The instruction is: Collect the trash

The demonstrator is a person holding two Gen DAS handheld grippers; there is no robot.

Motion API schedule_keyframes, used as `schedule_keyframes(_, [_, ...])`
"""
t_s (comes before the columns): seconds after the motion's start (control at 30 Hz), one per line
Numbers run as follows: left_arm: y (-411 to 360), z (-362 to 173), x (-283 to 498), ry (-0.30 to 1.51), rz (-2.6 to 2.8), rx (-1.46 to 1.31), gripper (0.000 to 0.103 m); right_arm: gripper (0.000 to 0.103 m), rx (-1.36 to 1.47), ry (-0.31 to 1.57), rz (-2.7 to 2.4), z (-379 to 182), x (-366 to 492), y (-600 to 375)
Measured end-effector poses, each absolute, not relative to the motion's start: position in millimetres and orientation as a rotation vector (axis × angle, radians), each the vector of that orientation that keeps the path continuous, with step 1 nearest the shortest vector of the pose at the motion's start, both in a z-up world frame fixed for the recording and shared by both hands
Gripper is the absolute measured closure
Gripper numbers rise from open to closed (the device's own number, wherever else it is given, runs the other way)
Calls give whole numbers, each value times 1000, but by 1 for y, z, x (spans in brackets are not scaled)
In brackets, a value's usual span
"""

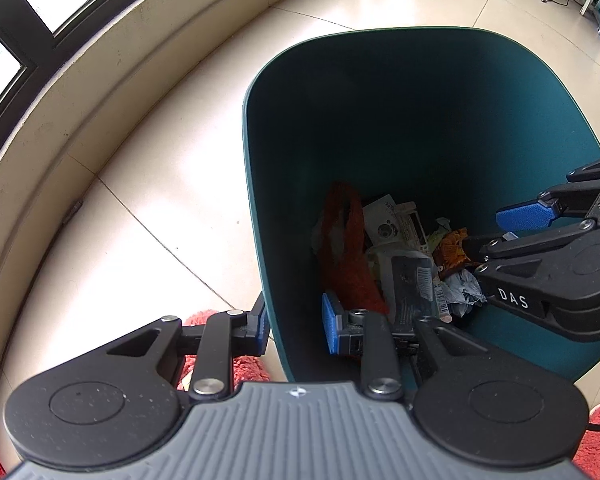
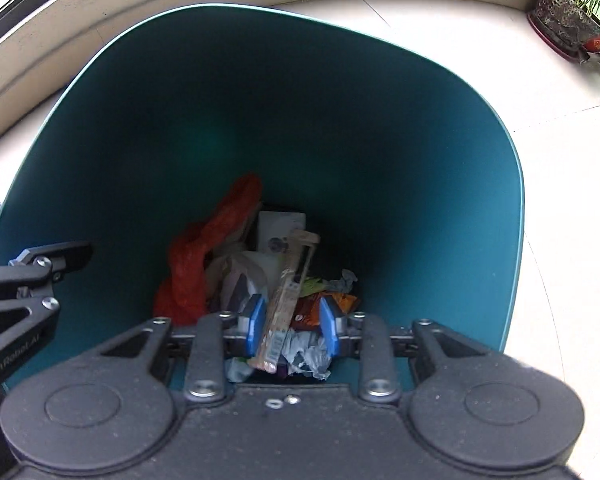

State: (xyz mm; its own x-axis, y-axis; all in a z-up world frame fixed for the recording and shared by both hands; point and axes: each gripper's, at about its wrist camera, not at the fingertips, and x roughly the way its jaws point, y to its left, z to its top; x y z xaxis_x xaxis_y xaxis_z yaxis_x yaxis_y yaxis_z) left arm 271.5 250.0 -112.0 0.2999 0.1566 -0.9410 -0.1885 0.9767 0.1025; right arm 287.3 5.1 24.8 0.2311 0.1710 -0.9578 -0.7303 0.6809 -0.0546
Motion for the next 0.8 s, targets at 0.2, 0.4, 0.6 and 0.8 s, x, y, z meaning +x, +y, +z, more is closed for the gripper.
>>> schedule_keyframes(0.2, [251,-102,268,1227,236,-36,77,67,-529,1157,681,41,288,-12])
schedule_keyframes(0.4, [248,-87,260,1208,255,-29,77,65,-474,1105,703,67,275,-24])
schedule_keyframes(0.6, [247,-67,240,1167,271,-36,74,61,-403,1044,708,93,261,-46])
schedule_keyframes(0.8, [234,-36,209,1092,298,-5,72,51,-302,974,738,120,238,-77])
